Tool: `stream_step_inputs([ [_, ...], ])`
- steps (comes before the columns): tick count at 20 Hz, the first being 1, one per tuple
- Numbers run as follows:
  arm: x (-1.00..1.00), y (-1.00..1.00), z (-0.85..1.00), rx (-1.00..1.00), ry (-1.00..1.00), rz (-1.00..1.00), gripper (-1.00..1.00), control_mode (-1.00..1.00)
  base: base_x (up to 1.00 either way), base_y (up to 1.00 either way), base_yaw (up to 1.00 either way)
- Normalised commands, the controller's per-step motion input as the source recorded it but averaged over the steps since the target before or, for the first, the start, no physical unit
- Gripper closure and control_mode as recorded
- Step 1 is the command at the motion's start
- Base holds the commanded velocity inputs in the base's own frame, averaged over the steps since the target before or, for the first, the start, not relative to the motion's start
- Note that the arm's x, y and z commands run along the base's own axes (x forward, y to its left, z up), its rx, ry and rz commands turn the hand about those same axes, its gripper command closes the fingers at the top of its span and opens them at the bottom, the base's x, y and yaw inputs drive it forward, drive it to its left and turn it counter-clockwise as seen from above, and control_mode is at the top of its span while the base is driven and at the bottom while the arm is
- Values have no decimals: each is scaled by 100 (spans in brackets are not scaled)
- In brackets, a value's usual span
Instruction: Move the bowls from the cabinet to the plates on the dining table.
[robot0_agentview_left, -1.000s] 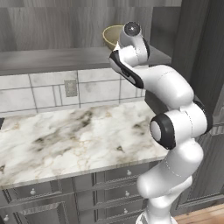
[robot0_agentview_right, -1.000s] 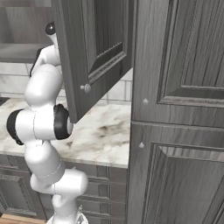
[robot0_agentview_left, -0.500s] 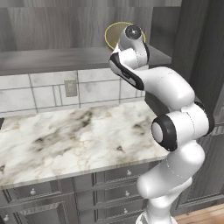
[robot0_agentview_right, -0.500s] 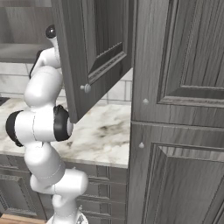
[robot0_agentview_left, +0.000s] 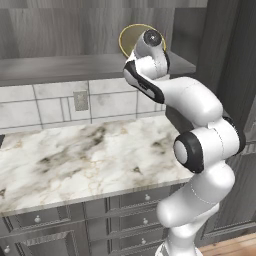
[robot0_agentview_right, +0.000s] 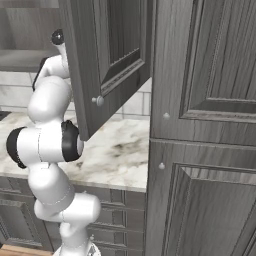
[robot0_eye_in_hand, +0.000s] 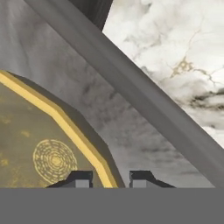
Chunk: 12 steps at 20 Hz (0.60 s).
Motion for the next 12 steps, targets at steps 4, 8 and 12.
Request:
stream_step_inputs([
  [4, -24, 0, 27, -7, 0, 3, 100, -100, 0, 0, 0],
  [8, -74, 0, 30, -13, 0, 0, 100, -100, 0, 0, 0],
  [12, -90, 0, 21, -19, 0, 0, 100, -100, 0, 0, 0],
])
